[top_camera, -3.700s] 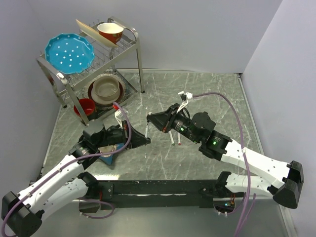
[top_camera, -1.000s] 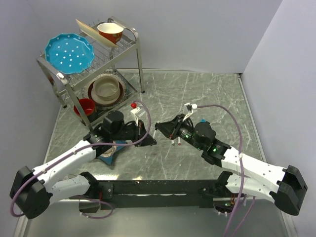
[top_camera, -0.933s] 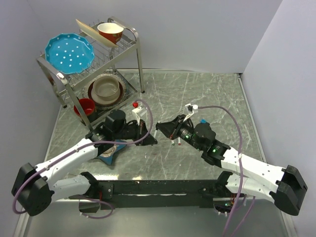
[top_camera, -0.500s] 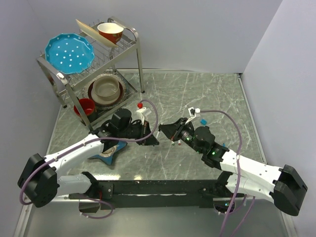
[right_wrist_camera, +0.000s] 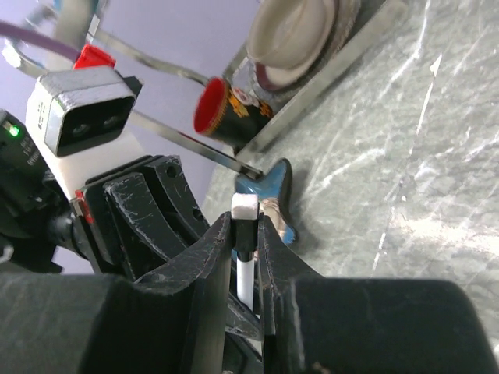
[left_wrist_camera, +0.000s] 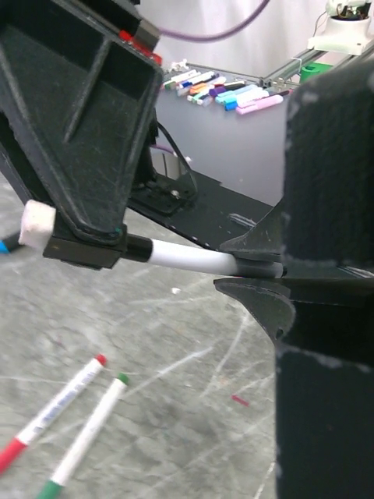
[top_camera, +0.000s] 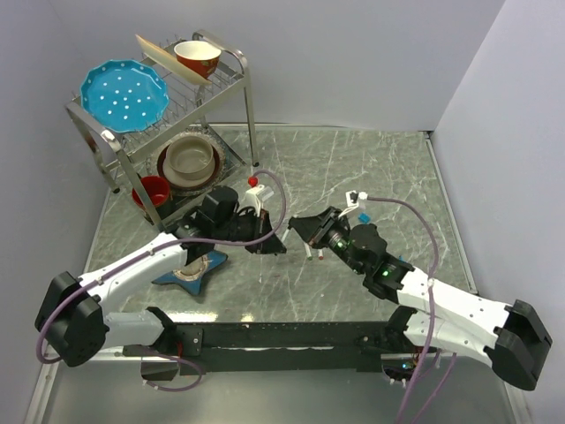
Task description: Insert the pens into the pen caps
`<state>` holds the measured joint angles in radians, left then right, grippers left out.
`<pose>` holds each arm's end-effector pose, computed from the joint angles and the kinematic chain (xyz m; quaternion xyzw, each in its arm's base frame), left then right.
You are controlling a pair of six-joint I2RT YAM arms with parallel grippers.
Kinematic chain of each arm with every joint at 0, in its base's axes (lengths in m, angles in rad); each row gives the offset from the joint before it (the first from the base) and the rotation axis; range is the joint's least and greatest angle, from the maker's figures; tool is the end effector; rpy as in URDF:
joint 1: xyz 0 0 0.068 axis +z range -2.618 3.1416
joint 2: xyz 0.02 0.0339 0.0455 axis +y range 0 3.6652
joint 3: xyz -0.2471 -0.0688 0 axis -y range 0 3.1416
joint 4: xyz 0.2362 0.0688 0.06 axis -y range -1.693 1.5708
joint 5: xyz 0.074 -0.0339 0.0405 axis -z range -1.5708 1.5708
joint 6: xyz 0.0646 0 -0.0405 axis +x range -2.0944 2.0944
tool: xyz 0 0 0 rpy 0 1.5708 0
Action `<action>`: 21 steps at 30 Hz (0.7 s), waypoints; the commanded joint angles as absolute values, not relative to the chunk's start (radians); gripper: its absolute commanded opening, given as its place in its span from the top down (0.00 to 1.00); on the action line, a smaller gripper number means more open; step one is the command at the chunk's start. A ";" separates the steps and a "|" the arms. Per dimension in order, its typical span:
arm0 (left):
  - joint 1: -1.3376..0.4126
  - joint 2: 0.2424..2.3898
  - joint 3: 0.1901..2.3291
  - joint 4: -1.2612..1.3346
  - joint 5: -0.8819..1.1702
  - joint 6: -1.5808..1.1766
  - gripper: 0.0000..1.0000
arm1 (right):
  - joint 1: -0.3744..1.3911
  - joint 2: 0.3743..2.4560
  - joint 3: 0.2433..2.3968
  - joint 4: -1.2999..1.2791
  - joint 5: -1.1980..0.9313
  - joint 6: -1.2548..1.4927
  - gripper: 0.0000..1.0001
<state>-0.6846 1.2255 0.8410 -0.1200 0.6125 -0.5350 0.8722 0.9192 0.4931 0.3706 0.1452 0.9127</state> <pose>0.2003 -0.2114 0.2517 0.2142 0.8074 -0.4904 0.2486 0.1665 0.1837 0.2593 0.0645 0.7234 0.5006 0.4711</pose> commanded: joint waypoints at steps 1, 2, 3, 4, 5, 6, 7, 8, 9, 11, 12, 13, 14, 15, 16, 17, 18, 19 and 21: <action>-0.615 1.197 0.927 0.065 0.356 -0.555 0.99 | 0.891 0.824 0.555 0.170 -0.103 0.954 0.77; -0.615 1.193 0.925 0.033 0.367 -0.554 0.99 | 0.884 0.798 0.567 0.134 -0.091 0.921 0.66; -0.617 1.189 0.920 0.017 0.379 -0.543 0.99 | 0.882 0.784 0.581 0.112 -0.060 0.901 0.62; -0.617 1.178 0.916 0.005 0.376 -0.542 0.99 | 0.882 0.770 0.600 0.086 -0.032 0.887 0.59; -0.617 1.172 0.911 -0.029 0.362 -0.543 0.99 | 0.881 0.744 0.603 0.043 -0.014 0.867 0.54; -0.617 1.166 0.898 -0.035 0.338 -0.552 0.99 | 0.879 0.732 0.603 0.034 -0.003 0.858 0.52; -0.617 1.155 0.888 -0.041 0.330 -0.555 0.99 | 0.877 0.721 0.597 0.026 -0.002 0.850 0.49; -0.617 1.151 0.871 -0.040 0.324 -0.560 0.99 | 0.876 0.703 0.595 0.008 -0.002 0.833 0.42; -0.617 1.149 0.864 -0.038 0.321 -0.572 0.99 | 0.873 0.693 0.594 0.008 -0.002 0.824 0.39; -0.618 1.154 0.841 -0.032 0.319 -0.590 0.99 | 0.871 0.667 0.592 -0.054 0.047 0.804 0.36; -0.618 1.158 0.833 -0.028 0.313 -0.615 0.99 | 0.871 0.655 0.589 -0.063 0.058 0.799 0.36; -0.623 1.176 0.827 -0.025 0.293 -0.627 0.99 | 0.870 0.634 0.577 -0.077 0.086 0.792 0.35; -0.627 1.187 0.815 -0.025 0.276 -0.641 0.99 | 0.870 0.620 0.571 -0.083 0.101 0.792 0.34; -0.633 1.198 0.812 -0.028 0.255 -0.669 0.99 | 0.870 0.611 0.565 -0.092 0.115 0.792 0.33; -0.652 1.224 0.807 -0.040 0.226 -0.682 0.99 | 0.870 0.592 0.555 -0.112 0.130 0.796 0.33; -0.661 1.241 0.801 -0.047 0.177 -0.698 0.99 | 0.871 0.583 0.551 -0.121 0.152 0.799 0.32; -0.672 1.255 0.798 -0.048 0.157 -0.730 0.98 | 0.868 0.575 0.548 -0.132 0.166 0.802 0.32; -0.695 1.290 0.793 -0.040 0.146 -0.747 0.98 | 0.870 0.559 0.542 -0.150 0.176 0.808 0.32; -0.715 1.325 0.781 -0.029 0.115 -0.801 0.96 | 0.870 0.543 0.535 -0.169 0.215 0.816 0.32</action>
<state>-0.6685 1.2602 0.8055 -0.0566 0.2218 -0.6834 0.8764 0.5804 0.5495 -0.1097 0.1181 0.8200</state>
